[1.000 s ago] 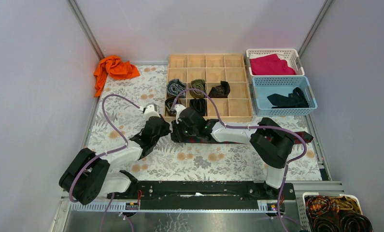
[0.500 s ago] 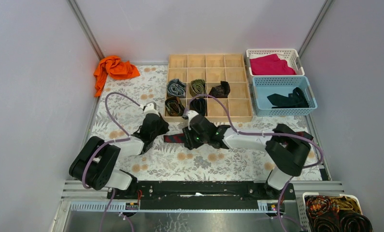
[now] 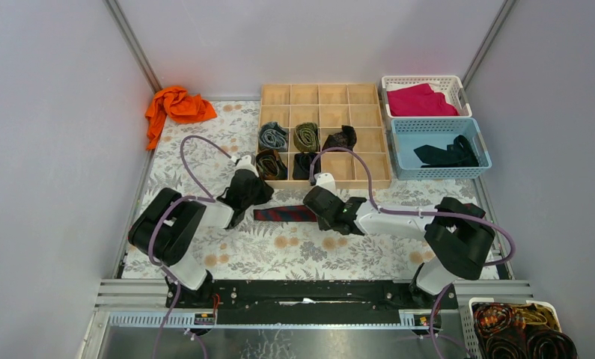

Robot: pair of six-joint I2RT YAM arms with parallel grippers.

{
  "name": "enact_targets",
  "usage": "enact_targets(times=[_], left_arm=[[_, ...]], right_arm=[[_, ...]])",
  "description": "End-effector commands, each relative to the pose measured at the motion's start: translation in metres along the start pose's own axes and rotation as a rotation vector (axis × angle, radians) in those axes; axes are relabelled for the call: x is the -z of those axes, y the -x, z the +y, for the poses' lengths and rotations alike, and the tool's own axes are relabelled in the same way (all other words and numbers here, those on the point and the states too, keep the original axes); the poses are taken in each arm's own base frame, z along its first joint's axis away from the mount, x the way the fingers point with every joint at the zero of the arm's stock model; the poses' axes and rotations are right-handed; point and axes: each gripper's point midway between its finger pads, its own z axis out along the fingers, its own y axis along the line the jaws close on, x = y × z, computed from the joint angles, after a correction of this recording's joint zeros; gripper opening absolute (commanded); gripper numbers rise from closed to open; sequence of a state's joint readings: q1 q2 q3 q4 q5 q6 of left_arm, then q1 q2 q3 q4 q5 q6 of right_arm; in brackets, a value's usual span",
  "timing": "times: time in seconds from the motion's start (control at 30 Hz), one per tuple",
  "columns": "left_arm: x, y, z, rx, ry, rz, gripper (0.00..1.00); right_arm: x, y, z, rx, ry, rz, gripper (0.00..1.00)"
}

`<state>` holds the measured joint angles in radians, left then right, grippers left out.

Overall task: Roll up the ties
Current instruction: Roll the tie at the center of the board.

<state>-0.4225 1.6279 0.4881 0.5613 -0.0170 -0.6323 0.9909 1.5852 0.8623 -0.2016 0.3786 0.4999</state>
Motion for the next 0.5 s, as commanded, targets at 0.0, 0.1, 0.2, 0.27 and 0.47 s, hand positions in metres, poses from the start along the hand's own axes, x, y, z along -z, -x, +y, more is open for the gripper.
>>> enact_targets(times=[0.0, 0.1, 0.2, 0.27, 0.47], left_arm=[[0.000, -0.036, 0.009, -0.046, 0.045, 0.111, 0.00], [0.009, -0.059, 0.011, -0.107, 0.111, 0.176, 0.00], [0.021, -0.086, 0.001, -0.156, 0.122, 0.239, 0.00], [0.030, -0.103, -0.003, -0.194, 0.154, 0.278, 0.00], [0.057, -0.151, -0.005, -0.381, 0.300, 0.376, 0.00]], right_arm=[[0.012, 0.008, -0.016, -0.039, -0.065, -0.044, 0.15], [0.015, -0.001, -0.020, -0.046, -0.062, -0.035, 0.15], [0.020, -0.006, -0.026, -0.058, -0.065, -0.040, 0.15], [0.022, -0.008, -0.028, -0.055, -0.060, -0.039, 0.15], [0.012, -0.028, -0.036, -0.055, -0.100, 0.013, 0.16]])
